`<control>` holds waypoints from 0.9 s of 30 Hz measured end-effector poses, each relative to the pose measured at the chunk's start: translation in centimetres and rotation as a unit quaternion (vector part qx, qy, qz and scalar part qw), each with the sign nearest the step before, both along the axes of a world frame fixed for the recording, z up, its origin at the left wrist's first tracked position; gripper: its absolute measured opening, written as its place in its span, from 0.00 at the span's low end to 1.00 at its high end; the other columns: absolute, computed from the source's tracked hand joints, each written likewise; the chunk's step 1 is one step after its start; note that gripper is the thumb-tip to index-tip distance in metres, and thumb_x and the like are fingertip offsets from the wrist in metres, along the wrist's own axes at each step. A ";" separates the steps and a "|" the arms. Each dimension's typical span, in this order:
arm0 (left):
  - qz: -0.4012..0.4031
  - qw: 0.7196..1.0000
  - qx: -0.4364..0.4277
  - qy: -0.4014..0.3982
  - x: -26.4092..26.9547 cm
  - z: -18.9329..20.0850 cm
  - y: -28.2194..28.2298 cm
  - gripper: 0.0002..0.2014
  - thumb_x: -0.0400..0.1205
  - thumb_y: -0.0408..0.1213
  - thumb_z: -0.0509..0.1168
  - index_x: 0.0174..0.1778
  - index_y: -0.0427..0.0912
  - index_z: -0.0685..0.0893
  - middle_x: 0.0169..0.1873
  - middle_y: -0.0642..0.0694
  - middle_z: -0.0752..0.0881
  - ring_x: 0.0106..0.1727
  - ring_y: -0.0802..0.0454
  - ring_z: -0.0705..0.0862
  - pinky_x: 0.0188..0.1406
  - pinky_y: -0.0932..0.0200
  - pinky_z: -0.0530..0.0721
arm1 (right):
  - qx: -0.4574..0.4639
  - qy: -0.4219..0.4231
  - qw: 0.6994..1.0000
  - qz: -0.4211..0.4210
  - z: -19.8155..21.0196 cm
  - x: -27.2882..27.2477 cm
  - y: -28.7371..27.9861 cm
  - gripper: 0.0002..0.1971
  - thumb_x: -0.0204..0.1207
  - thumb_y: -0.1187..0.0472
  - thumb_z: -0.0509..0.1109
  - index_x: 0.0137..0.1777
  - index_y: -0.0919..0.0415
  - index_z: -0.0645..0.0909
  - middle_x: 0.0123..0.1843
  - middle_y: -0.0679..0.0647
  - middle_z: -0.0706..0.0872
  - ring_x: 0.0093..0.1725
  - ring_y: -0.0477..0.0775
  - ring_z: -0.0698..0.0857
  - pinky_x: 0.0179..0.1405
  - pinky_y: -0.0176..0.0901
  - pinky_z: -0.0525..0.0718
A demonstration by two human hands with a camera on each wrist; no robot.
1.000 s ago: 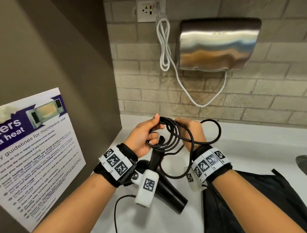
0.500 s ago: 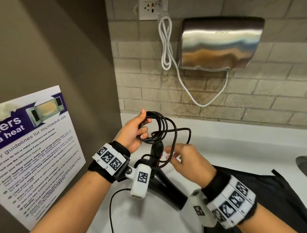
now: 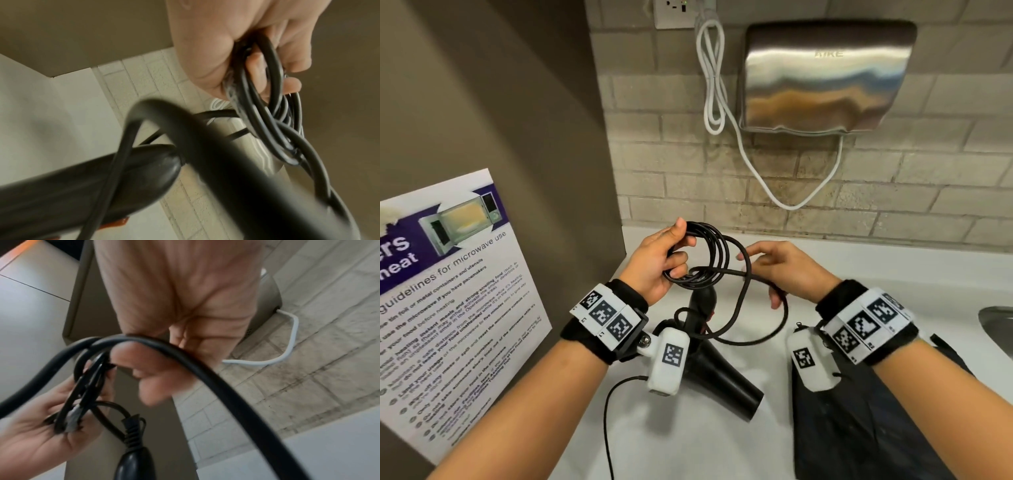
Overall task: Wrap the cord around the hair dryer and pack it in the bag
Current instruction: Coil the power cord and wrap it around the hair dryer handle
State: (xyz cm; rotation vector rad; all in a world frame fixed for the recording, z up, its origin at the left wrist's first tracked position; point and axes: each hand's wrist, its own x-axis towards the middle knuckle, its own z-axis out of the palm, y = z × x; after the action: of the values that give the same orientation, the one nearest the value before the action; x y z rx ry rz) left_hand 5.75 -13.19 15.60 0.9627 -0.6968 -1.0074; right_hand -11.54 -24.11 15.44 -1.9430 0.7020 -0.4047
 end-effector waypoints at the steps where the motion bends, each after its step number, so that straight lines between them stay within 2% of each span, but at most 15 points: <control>1: -0.001 1.000 0.000 0.002 -0.1 0.0 -0.1 0.14 0.83 0.43 0.55 0.36 0.40 0.77 0.24 0.54 0.81 0.11 0.63 0.60 0.13 0.71 0.59 | -0.018 0.012 0.999 0.046 0.2 0.2 0.3 0.14 0.79 0.67 0.64 0.59 0.50 0.75 0.47 0.50 0.83 0.24 0.49 0.83 0.16 0.35 0.80; 2: -0.004 1.000 0.001 0.003 -0.2 0.1 -0.2 0.14 0.83 0.43 0.54 0.36 0.40 0.77 0.24 0.54 0.81 0.11 0.63 0.61 0.13 0.71 0.59 | -0.046 0.015 0.995 0.091 0.2 0.6 0.4 0.20 0.79 0.69 0.63 0.63 0.44 0.72 0.53 0.46 0.81 0.36 0.49 0.86 0.24 0.35 0.84; 3: -0.006 1.000 0.002 0.004 -0.5 0.1 -0.2 0.15 0.84 0.43 0.54 0.36 0.40 0.76 0.23 0.54 0.81 0.11 0.63 0.62 0.13 0.71 0.58 | -0.082 0.017 0.987 0.137 0.1 1.0 0.4 0.25 0.79 0.71 0.61 0.66 0.40 0.68 0.60 0.43 0.78 0.51 0.47 0.84 0.40 0.30 0.85; 4: -0.007 1.000 0.003 0.006 -0.8 0.2 -0.3 0.15 0.84 0.43 0.54 0.36 0.39 0.76 0.23 0.54 0.81 0.11 0.63 0.65 0.13 0.71 0.58 | -0.116 0.016 0.977 0.180 0.0 1.4 0.6 0.27 0.79 0.73 0.60 0.68 0.40 0.65 0.67 0.40 0.74 0.63 0.40 0.77 0.55 0.22 0.78; 6: -0.004 1.000 0.003 0.021 -1.1 0.4 -0.3 0.15 0.84 0.43 0.54 0.35 0.39 0.76 0.22 0.53 0.81 0.10 0.63 0.69 0.13 0.71 0.57 | -0.139 0.008 0.962 0.235 -0.1 2.1 0.8 0.29 0.79 0.77 0.57 0.71 0.46 0.61 0.71 0.38 0.67 0.68 0.24 0.66 0.65 0.13 0.60; 7: -0.003 1.000 0.003 0.030 -1.1 0.4 -0.3 0.15 0.83 0.44 0.54 0.35 0.39 0.76 0.22 0.53 0.81 0.10 0.62 0.69 0.12 0.71 0.58 | -0.131 -0.001 0.960 0.248 -0.1 2.3 0.7 0.27 0.79 0.78 0.56 0.72 0.51 0.61 0.71 0.39 0.67 0.67 0.20 0.66 0.66 0.14 0.60; 11: -0.012 1.000 0.006 0.027 -0.9 0.2 0.0 0.19 0.83 0.46 0.55 0.32 0.38 0.78 0.18 0.52 0.79 0.09 0.62 0.63 0.12 0.72 0.59 | -0.100 -0.019 0.963 0.249 -0.4 2.7 0.0 0.19 0.81 0.75 0.55 0.72 0.69 0.67 0.68 0.57 0.75 0.58 0.23 0.76 0.62 0.20 0.71; 13: -0.022 1.000 0.009 0.015 -1.0 0.1 0.1 0.18 0.83 0.46 0.53 0.34 0.38 0.76 0.15 0.51 0.78 0.10 0.62 0.61 0.13 0.72 0.58 | -0.085 -0.021 0.966 0.243 -0.1 3.0 -0.1 0.19 0.81 0.75 0.55 0.72 0.70 0.66 0.68 0.66 0.76 0.52 0.26 0.79 0.57 0.19 0.73; 15: -0.026 1.000 0.002 0.013 -0.8 0.2 0.1 0.16 0.82 0.47 0.54 0.36 0.39 0.76 0.19 0.52 0.80 0.10 0.62 0.62 0.16 0.71 0.60 | -0.071 -0.016 0.966 0.249 0.1 3.1 0.2 0.23 0.80 0.77 0.53 0.74 0.66 0.59 0.71 0.63 0.72 0.52 0.26 0.80 0.54 0.15 0.72; 16: -0.028 1.000 0.001 0.008 -0.8 0.3 0.1 0.15 0.81 0.47 0.55 0.36 0.39 0.76 0.19 0.52 0.80 0.10 0.62 0.63 0.19 0.70 0.61 | -0.074 -0.003 0.964 0.255 0.1 3.2 0.4 0.22 0.80 0.77 0.52 0.74 0.67 0.58 0.71 0.61 0.70 0.56 0.29 0.79 0.53 0.13 0.70; 18: -0.033 0.999 0.007 -0.007 -0.8 0.3 0.1 0.15 0.80 0.48 0.55 0.36 0.40 0.75 0.19 0.52 0.80 0.10 0.62 0.66 0.20 0.69 0.61 | -0.079 0.036 0.962 0.257 0.0 3.2 0.4 0.20 0.81 0.75 0.52 0.74 0.71 0.62 0.69 0.54 0.70 0.64 0.38 0.75 0.52 0.11 0.67; 19: -0.035 0.999 0.010 -0.012 -0.9 0.3 0.2 0.15 0.79 0.49 0.56 0.36 0.40 0.75 0.19 0.52 0.80 0.10 0.62 0.67 0.19 0.70 0.61 | -0.082 0.051 0.963 0.254 -0.1 3.3 0.5 0.19 0.82 0.73 0.53 0.73 0.69 0.64 0.67 0.50 0.70 0.64 0.39 0.73 0.53 0.10 0.66; 21: -0.039 0.999 0.006 -0.013 -1.0 0.4 0.3 0.14 0.75 0.49 0.59 0.36 0.40 0.76 0.21 0.53 0.81 0.11 0.62 0.64 0.17 0.71 0.61 | -0.081 0.043 0.964 0.251 -0.1 3.7 0.4 0.16 0.83 0.69 0.54 0.69 0.64 0.71 0.62 0.48 0.76 0.58 0.31 0.75 0.56 0.14 0.69; 23: -0.036 0.999 0.004 -0.006 -1.0 0.6 0.4 0.14 0.78 0.47 0.58 0.35 0.40 0.76 0.23 0.53 0.82 0.11 0.63 0.61 0.14 0.71 0.60 | -0.079 0.020 0.966 0.247 -0.3 4.1 0.3 0.13 0.82 0.63 0.56 0.63 0.62 0.75 0.58 0.49 0.79 0.52 0.26 0.78 0.57 0.18 0.72; 27: -0.028 0.999 0.007 -0.015 -0.8 0.9 0.6 0.15 0.82 0.44 0.55 0.33 0.40 0.76 0.24 0.53 0.83 0.12 0.63 0.61 0.13 0.71 0.59 | -0.099 -0.008 0.969 0.228 -0.4 4.7 0.0 0.11 0.82 0.66 0.58 0.57 0.72 0.77 0.49 0.51 0.81 0.42 0.25 0.79 0.51 0.20 0.75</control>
State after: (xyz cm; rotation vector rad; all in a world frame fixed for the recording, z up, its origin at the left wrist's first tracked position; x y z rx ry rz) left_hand 4.92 -12.55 16.49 0.9761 -0.7459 -1.0494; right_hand -6.88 -24.14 15.05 -2.2094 0.1917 -0.2091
